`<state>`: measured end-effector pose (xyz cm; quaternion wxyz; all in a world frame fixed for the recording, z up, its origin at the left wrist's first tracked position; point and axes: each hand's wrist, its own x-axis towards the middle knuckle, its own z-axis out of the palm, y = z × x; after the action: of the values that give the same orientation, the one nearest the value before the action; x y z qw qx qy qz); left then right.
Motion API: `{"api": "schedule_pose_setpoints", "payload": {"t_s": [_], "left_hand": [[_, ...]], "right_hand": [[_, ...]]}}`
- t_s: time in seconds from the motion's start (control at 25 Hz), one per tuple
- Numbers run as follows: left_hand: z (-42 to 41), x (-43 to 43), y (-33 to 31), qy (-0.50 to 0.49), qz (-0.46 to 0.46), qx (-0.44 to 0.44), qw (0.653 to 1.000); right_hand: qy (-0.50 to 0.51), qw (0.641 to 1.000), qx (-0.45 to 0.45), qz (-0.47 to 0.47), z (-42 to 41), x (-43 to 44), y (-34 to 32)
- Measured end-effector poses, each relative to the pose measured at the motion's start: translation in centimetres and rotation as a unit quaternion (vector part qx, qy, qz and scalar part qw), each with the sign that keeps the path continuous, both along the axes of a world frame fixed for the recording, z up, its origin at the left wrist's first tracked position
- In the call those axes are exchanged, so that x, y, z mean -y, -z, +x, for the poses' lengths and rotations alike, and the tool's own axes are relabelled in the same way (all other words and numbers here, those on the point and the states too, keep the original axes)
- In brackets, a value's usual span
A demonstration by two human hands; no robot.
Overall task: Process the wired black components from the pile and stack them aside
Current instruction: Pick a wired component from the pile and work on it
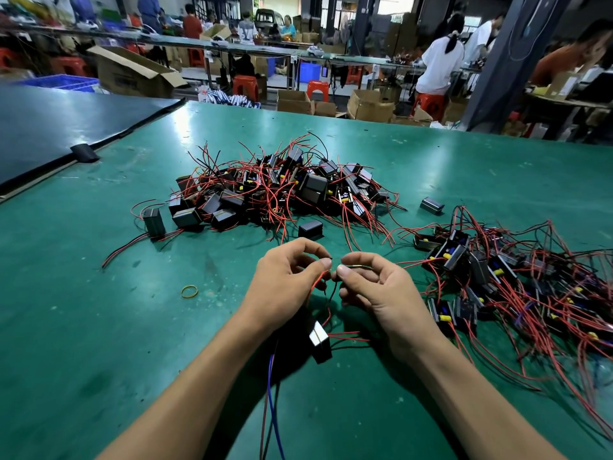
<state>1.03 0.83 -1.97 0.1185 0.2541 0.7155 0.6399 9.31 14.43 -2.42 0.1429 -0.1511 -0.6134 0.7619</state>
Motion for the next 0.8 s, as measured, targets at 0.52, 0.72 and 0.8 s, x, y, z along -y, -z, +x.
{"api": "schedule_pose_setpoints", "payload": {"t_s": [0.52,0.72,0.8], "left_hand": [[-0.41,0.37,0.11,0.056,0.006,0.025,0.998],[-0.26,0.41,0.13,0.025,-0.035,-0.013,0.999],[-0.16,0.46,0.04,0.016,-0.052,-0.039,0.998]], "right_hand": [[-0.014,1.000,0.005,-0.015,0.28,-0.71,-0.39],[0.008,0.986,-0.025,0.166,0.57,-0.64,-0.28],[0.017,0.974,-0.031,0.223,0.59,-0.53,-0.26]]}}
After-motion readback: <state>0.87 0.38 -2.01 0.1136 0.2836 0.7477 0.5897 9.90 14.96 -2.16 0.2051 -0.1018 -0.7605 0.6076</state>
